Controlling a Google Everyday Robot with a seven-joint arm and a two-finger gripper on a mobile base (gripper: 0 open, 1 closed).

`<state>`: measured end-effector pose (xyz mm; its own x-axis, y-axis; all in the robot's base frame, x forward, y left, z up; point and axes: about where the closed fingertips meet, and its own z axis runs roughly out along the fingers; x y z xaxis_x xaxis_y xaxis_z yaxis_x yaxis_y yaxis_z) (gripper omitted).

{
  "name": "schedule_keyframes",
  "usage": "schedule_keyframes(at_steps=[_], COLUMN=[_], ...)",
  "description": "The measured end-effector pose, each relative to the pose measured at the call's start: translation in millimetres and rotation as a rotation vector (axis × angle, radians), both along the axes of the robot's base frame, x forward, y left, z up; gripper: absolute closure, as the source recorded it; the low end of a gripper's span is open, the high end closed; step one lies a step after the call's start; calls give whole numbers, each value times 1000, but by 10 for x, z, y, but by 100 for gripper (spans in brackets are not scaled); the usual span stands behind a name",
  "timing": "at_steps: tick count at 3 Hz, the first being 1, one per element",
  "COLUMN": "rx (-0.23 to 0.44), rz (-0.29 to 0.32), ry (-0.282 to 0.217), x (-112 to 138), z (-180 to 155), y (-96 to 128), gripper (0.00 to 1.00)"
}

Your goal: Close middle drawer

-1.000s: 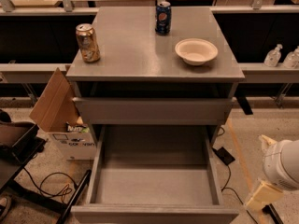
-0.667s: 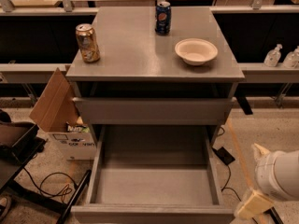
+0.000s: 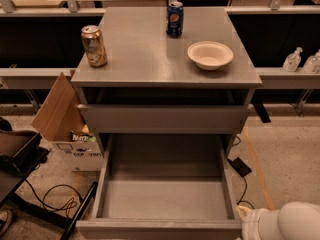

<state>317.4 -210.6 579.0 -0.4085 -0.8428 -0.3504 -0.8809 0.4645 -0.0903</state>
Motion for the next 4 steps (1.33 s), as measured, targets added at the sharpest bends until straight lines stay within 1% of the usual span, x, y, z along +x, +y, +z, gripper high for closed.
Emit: schedule_keyframes(at_steps=[1,2,3,4], rx=[27,38,45,55], rz=[-12,12,42,52], ry=[34,57,73,15], x=[-172,-195,-204,5], z=[-384,-707,-940,-1128], y=[53,166,292,451], gripper=[48,72,94,100])
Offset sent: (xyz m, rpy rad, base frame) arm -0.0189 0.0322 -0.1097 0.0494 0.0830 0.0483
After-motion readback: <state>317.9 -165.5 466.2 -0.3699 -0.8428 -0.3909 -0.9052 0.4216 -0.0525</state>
